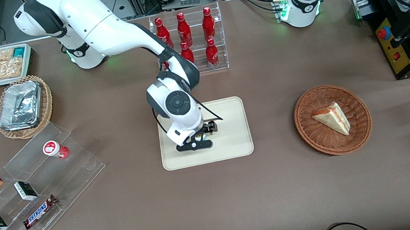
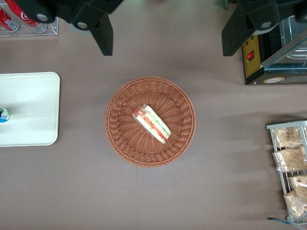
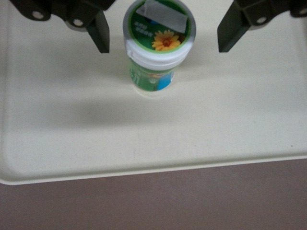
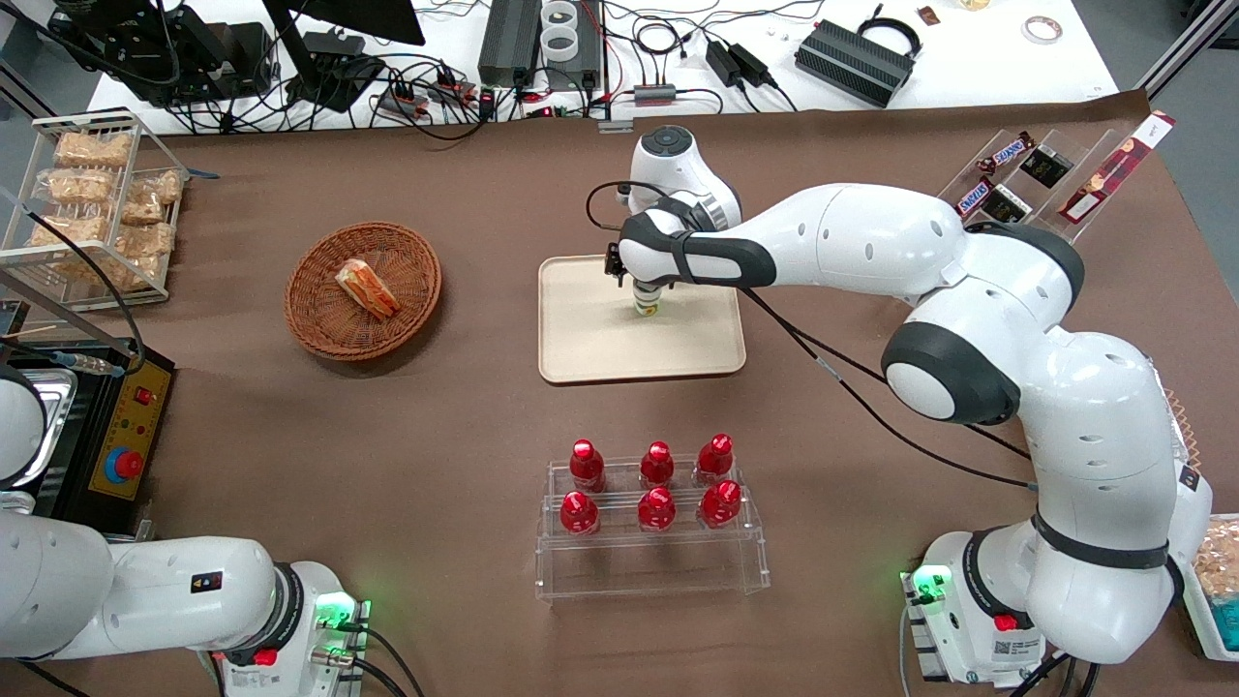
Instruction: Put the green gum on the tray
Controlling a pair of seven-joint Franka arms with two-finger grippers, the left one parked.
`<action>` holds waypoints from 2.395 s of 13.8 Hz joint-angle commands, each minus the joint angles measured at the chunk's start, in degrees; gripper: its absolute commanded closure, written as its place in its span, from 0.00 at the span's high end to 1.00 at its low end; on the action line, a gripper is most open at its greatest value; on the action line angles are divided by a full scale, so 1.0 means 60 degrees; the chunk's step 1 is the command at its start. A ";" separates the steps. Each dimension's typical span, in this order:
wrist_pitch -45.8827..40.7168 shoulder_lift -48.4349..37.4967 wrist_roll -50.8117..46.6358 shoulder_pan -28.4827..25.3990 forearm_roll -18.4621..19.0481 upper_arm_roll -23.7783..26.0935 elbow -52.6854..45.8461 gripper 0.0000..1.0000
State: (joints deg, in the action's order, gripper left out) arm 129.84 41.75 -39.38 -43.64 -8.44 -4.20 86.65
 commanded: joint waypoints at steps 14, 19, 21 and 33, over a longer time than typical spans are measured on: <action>-0.2491 -0.1624 0.1539 0.0095 0.1084 -0.0105 -0.0246 1.00; -0.3738 -0.2476 0.2855 0.0885 0.0837 -0.0149 -0.0246 1.00; -0.3886 -0.2840 0.3280 0.1238 0.0588 -0.0178 -0.0058 1.00; -0.3901 -0.5550 0.4934 0.5688 0.0543 0.0950 0.2300 1.00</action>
State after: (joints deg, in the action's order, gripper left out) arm 106.28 13.48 -13.01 -13.13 -4.07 0.53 95.11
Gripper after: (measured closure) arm 0.000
